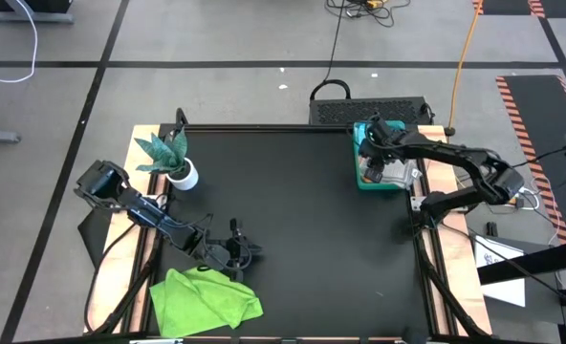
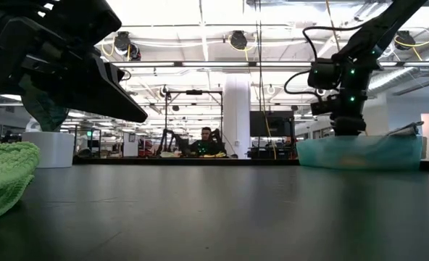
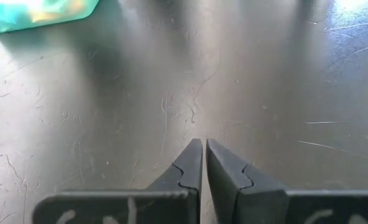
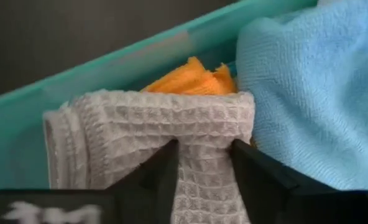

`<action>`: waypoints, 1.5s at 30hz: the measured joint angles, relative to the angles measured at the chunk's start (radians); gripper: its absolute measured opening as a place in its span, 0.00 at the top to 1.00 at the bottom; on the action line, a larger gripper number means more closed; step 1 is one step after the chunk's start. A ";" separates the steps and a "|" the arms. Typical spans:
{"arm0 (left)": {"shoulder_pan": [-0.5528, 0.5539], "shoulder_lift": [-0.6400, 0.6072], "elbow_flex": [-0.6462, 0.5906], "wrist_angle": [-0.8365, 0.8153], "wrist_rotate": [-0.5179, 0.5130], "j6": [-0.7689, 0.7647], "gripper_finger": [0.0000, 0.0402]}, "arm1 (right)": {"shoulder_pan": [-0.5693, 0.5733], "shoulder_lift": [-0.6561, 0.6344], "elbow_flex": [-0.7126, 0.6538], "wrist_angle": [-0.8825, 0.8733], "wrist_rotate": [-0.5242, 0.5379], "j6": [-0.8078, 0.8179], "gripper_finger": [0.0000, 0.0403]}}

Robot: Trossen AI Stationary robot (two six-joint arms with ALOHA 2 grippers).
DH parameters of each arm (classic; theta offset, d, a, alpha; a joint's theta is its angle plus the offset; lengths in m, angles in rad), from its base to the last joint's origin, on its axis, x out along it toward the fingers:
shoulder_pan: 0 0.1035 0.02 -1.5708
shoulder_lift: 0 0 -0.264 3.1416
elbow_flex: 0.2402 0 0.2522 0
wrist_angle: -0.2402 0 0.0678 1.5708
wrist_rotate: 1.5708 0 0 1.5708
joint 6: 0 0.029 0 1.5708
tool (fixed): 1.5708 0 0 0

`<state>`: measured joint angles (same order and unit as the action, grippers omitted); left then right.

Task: Fold microfiber towels
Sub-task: Stack the gray microfiber cloth on top of the orange microfiber cloth in the green bin

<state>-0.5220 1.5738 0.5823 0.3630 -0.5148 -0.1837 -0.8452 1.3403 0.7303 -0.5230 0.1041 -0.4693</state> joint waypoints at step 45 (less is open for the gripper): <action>0.006 0.000 0.000 0.000 0.001 -0.021 0.94 | 0.052 -0.077 0.204 -0.742 0.129 0.719 0.97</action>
<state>-0.5156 1.5738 0.5823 0.3630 -0.5140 -0.2047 -0.7934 1.2637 0.9339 -1.2650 0.2328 0.2501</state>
